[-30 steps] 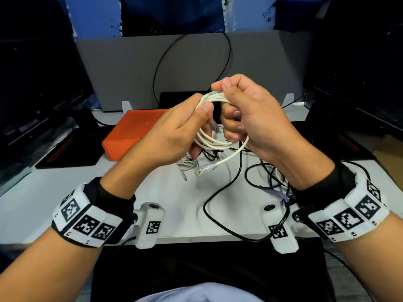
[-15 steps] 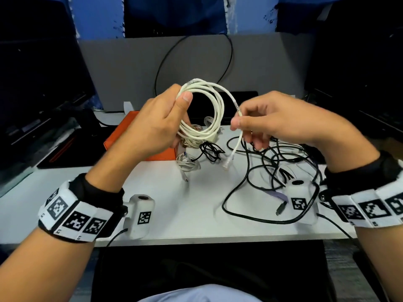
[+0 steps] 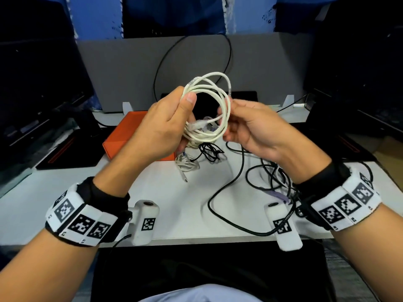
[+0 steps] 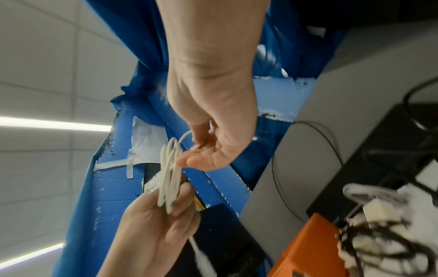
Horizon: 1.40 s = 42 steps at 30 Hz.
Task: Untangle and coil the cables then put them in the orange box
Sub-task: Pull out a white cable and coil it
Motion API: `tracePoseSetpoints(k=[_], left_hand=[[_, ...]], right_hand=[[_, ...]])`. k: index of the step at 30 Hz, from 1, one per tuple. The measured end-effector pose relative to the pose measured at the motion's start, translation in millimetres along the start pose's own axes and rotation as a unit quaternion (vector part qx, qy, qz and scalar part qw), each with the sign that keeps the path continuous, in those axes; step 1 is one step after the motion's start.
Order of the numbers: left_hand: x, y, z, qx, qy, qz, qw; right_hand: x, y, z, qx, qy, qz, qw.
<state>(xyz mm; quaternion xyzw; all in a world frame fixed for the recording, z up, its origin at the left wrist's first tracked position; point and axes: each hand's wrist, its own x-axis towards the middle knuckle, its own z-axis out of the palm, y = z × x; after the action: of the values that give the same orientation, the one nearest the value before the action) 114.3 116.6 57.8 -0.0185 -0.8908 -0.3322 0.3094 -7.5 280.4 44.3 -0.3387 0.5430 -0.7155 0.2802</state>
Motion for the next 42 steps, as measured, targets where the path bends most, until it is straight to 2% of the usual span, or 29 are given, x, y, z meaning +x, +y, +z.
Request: tracePoseSetpoints(k=[6, 11, 13, 16, 19, 22, 26, 29, 30, 33, 35, 37, 40, 42], left_hand=[[3.2, -7.1, 2.4, 0.057, 0.067, 0.001, 0.996], [1.0, -0.7, 4.2, 0.080, 0.086, 0.022, 0.993], [1.5, -1.5, 5.7, 0.087, 0.093, 0.023, 0.992], [3.2, -5.7, 2.6, 0.099, 0.095, 0.017, 0.990], [8.0, -14.0, -3.5, 0.088, 0.106, -0.022, 0.990], [9.9, -22.0, 0.3, 0.050, 0.108, -0.055, 0.991], [7.0, -22.1, 18.0, -0.122, 0.070, -0.115, 0.983], [9.9, -19.1, 14.5, -0.290, 0.015, -0.193, 0.937], [11.1, -20.1, 11.9, -0.309, -0.006, -0.203, 0.929], [11.4, -23.5, 6.3, -0.273, -0.057, -0.194, 0.940], [11.8, -24.8, 6.9, -0.267, -0.057, -0.188, 0.943], [11.0, -25.1, 7.8, -0.285, -0.030, -0.186, 0.940], [11.5, -24.5, 9.7, -0.314, 0.004, -0.193, 0.930], [11.9, -24.3, 10.0, -0.317, 0.003, -0.197, 0.928]], right_hand=[[-8.4, 6.5, 21.3, 0.078, -0.101, 0.052, 0.991], [-12.9, 7.4, 30.3, -0.065, -0.052, -0.017, 0.996], [-12.5, 10.9, 30.5, -0.075, -0.034, -0.014, 0.996], [-13.8, 6.0, 23.2, -0.105, -0.082, -0.005, 0.991], [-14.9, -6.6, 4.0, -0.200, -0.156, -0.001, 0.967], [-13.4, -10.0, -8.6, -0.260, -0.135, -0.001, 0.956], [-6.7, 4.0, -4.1, -0.228, -0.097, 0.015, 0.969], [0.4, 10.1, -3.5, -0.180, -0.038, 0.004, 0.983], [1.9, 9.5, -4.6, -0.168, -0.016, -0.002, 0.986], [3.9, 7.6, -8.7, -0.144, 0.042, -0.012, 0.989], [5.0, 7.9, -10.3, -0.137, 0.060, -0.012, 0.989], [5.7, 9.5, -9.4, -0.115, 0.047, 0.007, 0.992], [3.1, 12.5, -8.3, -0.058, -0.027, 0.069, 0.996], [1.1, 12.5, -4.7, -0.037, -0.061, 0.086, 0.994]])
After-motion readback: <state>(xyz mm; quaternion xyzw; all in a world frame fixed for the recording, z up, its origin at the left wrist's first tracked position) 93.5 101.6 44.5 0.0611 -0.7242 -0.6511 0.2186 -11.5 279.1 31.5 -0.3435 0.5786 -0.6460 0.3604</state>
